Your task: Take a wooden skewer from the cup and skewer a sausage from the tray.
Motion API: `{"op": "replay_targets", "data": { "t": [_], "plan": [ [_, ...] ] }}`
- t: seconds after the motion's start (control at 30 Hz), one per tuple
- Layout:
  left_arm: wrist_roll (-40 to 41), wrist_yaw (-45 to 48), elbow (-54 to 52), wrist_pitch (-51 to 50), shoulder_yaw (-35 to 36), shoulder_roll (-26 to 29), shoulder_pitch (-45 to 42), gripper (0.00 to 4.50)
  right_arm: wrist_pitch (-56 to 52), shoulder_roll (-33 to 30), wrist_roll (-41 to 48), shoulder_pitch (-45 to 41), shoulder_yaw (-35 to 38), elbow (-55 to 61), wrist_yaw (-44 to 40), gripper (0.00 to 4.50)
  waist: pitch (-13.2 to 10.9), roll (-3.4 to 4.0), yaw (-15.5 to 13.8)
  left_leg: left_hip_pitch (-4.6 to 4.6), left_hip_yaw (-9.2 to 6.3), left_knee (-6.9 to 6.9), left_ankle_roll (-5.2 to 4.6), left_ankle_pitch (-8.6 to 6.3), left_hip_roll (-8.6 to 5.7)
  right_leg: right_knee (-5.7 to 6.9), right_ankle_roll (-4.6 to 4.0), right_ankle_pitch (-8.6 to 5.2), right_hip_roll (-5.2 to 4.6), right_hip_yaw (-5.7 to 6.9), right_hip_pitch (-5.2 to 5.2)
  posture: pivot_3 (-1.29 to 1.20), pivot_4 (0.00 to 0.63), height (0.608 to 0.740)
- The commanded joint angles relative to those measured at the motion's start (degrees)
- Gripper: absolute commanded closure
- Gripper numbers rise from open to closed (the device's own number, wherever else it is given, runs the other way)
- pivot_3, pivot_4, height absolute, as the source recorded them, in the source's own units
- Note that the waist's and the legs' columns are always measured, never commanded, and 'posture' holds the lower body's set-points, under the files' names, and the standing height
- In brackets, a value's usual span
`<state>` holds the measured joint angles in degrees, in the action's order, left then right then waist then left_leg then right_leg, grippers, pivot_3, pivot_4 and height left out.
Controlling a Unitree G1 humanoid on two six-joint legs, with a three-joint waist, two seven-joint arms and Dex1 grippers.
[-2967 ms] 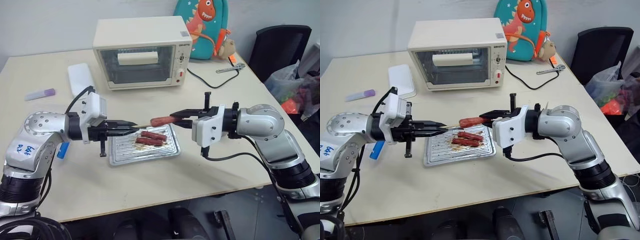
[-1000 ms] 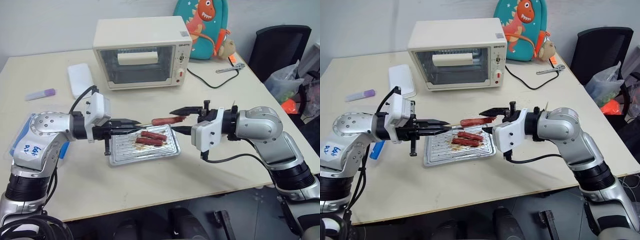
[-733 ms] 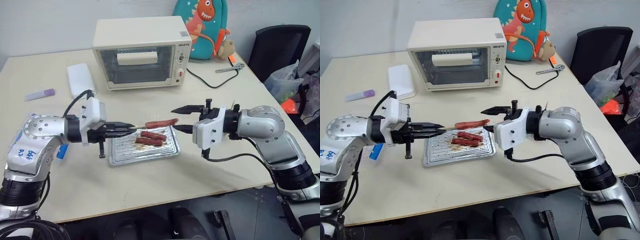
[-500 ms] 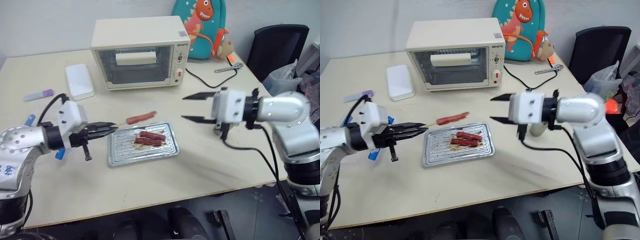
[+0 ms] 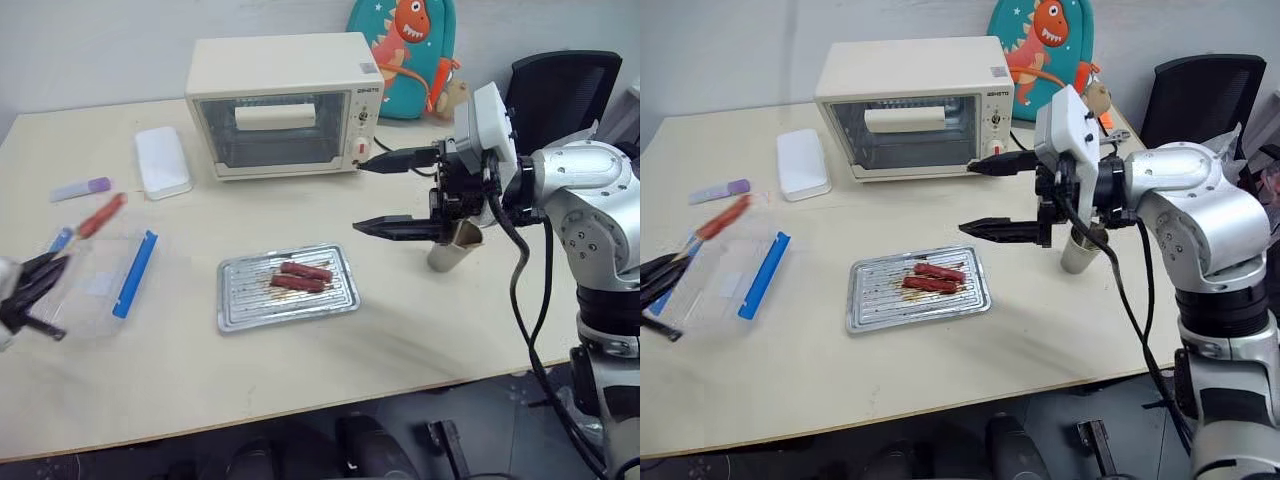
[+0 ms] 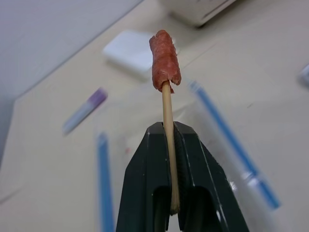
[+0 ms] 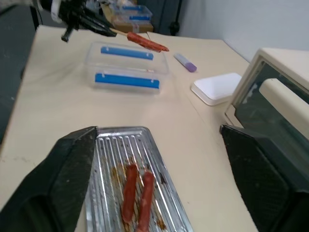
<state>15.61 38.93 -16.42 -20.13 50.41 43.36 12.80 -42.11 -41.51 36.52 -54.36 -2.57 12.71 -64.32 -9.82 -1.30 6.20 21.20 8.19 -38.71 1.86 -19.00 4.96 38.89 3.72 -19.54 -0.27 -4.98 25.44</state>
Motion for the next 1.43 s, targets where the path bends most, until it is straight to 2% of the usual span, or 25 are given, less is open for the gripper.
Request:
{"op": "replay_targets", "data": {
  "t": [0.03,0.4,0.43,0.5,0.57,0.7,0.8,0.97,1.07,1.17,1.3,1.43],
  "plan": [
    [0.20,-1.30,3.87,2.65,0.72,1.15,-1.87,4.50,-1.86,0.76,1.61,-2.25,1.23,0.65,1.25,0.02,0.06,-0.09,-0.43,0.02,0.00,0.00,0.00,-0.01,-0.01,-0.01,0.00,0.00,-0.03,0.05,0.00,0.00,0.150,0.740],
    [-1.72,-1.63,14.71,9.94,-7.96,3.14,-8.44,4.50,-0.89,1.34,-0.14,-1.09,-0.24,1.55,2.39,0.02,0.14,-0.23,-0.83,0.03,0.04,-0.01,-0.02,-0.05,-0.01,-0.03,0.00,0.00,-0.09,0.08,0.00,0.00,0.150,0.740],
    [-2.10,-1.88,15.55,10.14,-8.45,3.62,-8.95,4.07,-0.71,1.39,-0.28,-1.01,-0.33,1.50,2.42,0.00,0.14,-0.23,-0.82,0.03,0.06,0.00,-0.02,-0.06,-0.01,-0.03,0.00,0.00,-0.09,0.08,0.01,0.00,0.150,0.740],
    [-1.56,-1.83,16.02,9.76,-8.41,4.18,-9.31,3.76,-0.40,1.47,-0.54,-0.76,-0.43,1.42,2.54,0.00,0.14,-0.23,-0.75,0.03,0.06,0.02,-0.02,-0.06,0.00,-0.04,0.00,0.00,-0.08,0.09,0.02,0.00,0.150,0.740],
    [-0.97,-1.74,15.36,9.51,-7.70,4.22,-8.82,3.21,-0.18,1.56,-0.78,-0.39,-0.31,1.42,2.63,0.00,0.14,-0.23,-0.57,0.03,0.07,0.07,-0.02,-0.06,0.01,-0.06,0.00,0.00,-0.08,0.09,0.03,0.00,0.150,0.740],
    [1.12,-0.47,11.23,8.23,-3.43,3.51,-4.54,2.33,1.24,1.66,-1.75,0.44,-0.39,0.56,2.20,0.00,0.14,-0.23,0.08,0.03,0.08,0.10,-0.01,-0.06,0.05,-0.07,0.00,0.00,-0.08,0.10,0.03,0.00,0.150,0.740],
    [5.25,1.34,7.09,4.91,2.65,2.83,-0.08,1.62,3.14,1.69,-2.84,0.98,-0.71,-0.92,1.31,0.00,0.14,-0.24,0.32,0.03,0.08,0.15,0.00,-0.06,0.07,-0.11,-0.01,0.00,-0.08,0.11,0.03,0.00,0.150,0.740],
    [14.15,6.98,4.70,-4.98,16.37,3.98,8.18,1.62,5.45,2.18,-3.99,1.27,-1.13,-2.89,-0.14,0.00,0.14,-0.24,0.41,-0.01,0.08,0.23,0.00,-0.06,0.06,-0.15,-0.02,-0.01,-0.07,0.11,0.03,0.00,0.150,0.740],
    [19.74,14.16,6.76,-11.06,24.33,4.82,15.38,1.62,5.96,2.65,-3.93,1.40,-1.32,-3.18,-0.73,0.00,0.15,-0.26,0.50,-0.02,0.09,0.29,0.00,-0.06,0.05,-0.20,-0.03,-0.02,-0.07,0.13,0.04,0.00,0.150,0.740],
    [21.92,18.71,9.84,-13.62,29.96,5.88,21.02,1.62,5.99,2.53,-3.91,1.58,-1.49,-3.08,-1.70,0.00,0.15,-0.25,0.62,-0.05,0.09,0.36,0.01,-0.07,0.02,-0.24,-0.05,-0.04,-0.08,0.15,0.04,0.00,0.150,0.740],
    [24.74,22.71,11.57,-16.93,34.26,7.03,25.62,1.62,5.69,2.38,-3.94,1.47,-1.33,-3.21,-2.60,0.00,0.19,-0.32,0.25,-0.03,0.06,0.39,0.01,-0.07,-0.03,-0.27,-0.07,-0.06,-0.10,0.23,0.03,0.00,0.150,0.740],
    [25.86,23.65,11.94,-17.96,35.24,7.69,26.54,1.62,5.66,2.60,-4.21,1.37,-1.31,-3.60,-2.85,0.00,0.20,-0.34,0.15,-0.04,0.06,0.41,0.01,-0.07,-0.07,-0.28,-0.07,-0.06,-0.13,0.24,0.02,0.00,0.150,0.740]
  ]
}}
